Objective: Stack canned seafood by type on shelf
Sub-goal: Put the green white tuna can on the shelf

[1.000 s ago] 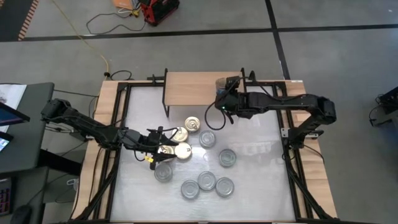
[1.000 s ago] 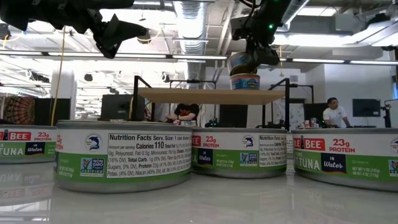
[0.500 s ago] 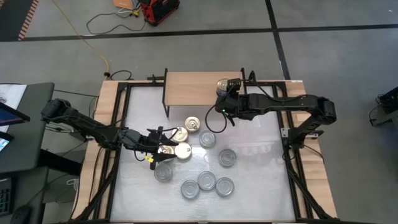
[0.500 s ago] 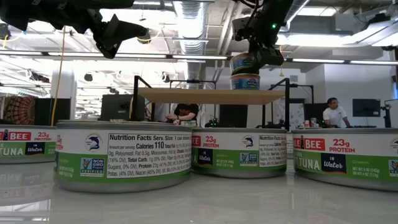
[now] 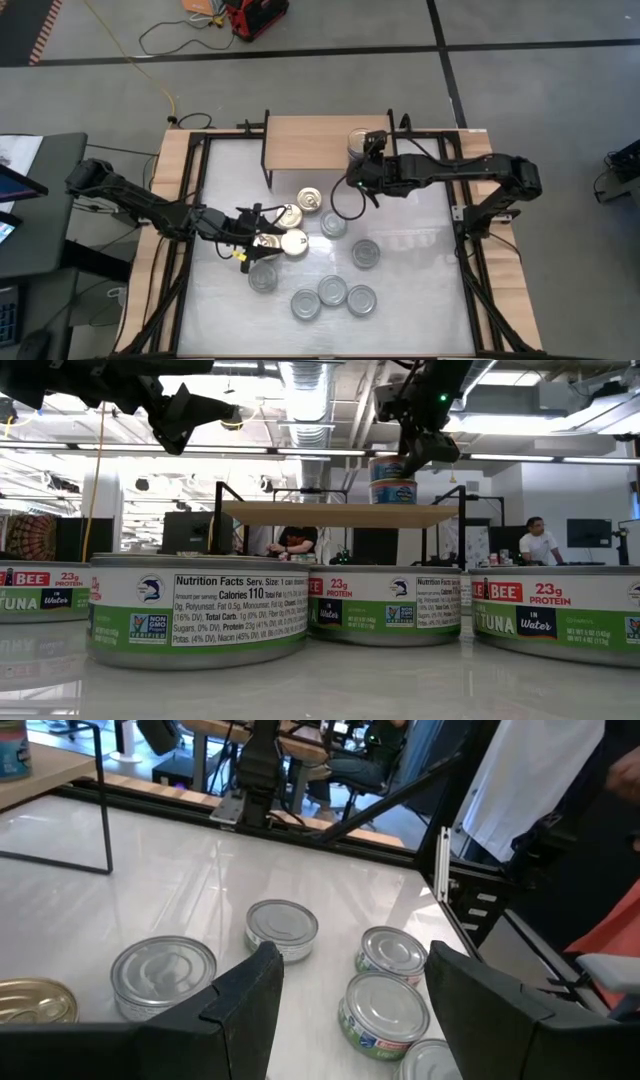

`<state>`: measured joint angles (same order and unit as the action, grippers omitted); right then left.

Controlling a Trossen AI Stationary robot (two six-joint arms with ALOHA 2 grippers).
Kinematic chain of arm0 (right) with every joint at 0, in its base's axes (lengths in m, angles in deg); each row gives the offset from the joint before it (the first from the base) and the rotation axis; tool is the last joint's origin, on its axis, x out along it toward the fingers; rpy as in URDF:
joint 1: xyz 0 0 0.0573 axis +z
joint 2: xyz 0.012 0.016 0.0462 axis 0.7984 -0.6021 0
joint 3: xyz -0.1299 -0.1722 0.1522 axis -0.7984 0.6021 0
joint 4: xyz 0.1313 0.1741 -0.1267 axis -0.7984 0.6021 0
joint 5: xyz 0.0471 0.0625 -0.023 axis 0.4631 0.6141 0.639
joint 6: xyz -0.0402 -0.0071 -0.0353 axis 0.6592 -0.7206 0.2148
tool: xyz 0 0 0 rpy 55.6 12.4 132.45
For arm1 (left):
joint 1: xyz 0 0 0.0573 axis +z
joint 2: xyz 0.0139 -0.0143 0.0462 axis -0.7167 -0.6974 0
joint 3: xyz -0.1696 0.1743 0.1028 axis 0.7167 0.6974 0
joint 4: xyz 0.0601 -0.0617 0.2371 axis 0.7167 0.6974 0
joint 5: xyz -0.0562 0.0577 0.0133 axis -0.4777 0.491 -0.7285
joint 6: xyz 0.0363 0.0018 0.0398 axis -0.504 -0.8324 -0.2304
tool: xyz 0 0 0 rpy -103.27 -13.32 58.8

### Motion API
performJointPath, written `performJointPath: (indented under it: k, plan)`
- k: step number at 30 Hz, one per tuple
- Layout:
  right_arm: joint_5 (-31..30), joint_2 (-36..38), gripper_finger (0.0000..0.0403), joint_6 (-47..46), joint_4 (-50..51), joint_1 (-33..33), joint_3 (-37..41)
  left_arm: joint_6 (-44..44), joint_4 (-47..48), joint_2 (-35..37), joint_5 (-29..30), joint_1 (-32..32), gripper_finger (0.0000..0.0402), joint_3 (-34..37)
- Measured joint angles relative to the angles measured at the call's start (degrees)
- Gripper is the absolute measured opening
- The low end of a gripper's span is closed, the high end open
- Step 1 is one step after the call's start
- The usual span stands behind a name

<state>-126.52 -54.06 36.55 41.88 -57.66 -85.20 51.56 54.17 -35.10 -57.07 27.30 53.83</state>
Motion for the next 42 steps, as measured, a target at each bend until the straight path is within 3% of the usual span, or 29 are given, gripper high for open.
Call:
performJointPath:
  k: [8,12,18,26,30,36,42]
  plan:
    - [-0.5,1.8,0.0261,-5.2,1.6,5.9,0.0,-0.1,0.3,0.0,0.4,0.0,0.0233,0.0]
    - [2.4,4.6,0.0261,-16.1,2.5,9.7,0.0,0.2,4.8,0.0,2.9,0.1,0.0233,0.0]
    - [15.6,9.0,0.0261,-33.6,1.3,15.0,2.8,0.8,10.4,0.0,6.3,0.7,0.0233,0.0]
    - [17.6,10.9,0.0260,-52.4,-6.2,24.1,12.2,-3.8,17.4,0.0,6.8,0.2,0.0233,-4.7]
    - [22.5,10.5,0.0260,-62.9,-6.1,27.1,14.2,-3.4,22.0,0.0,6.8,0.1,0.0233,-7.1]
    - [32.3,10.2,0.0252,-71.2,-9.7,25.5,22.4,-4.5,20.7,-0.9,8.3,0.8,0.0233,-7.4]
    - [41.9,10.2,0.0215,-74.2,-17.3,20.0,30.3,-4.8,18.6,-1.9,8.7,1.7,0.0233,-7.4]
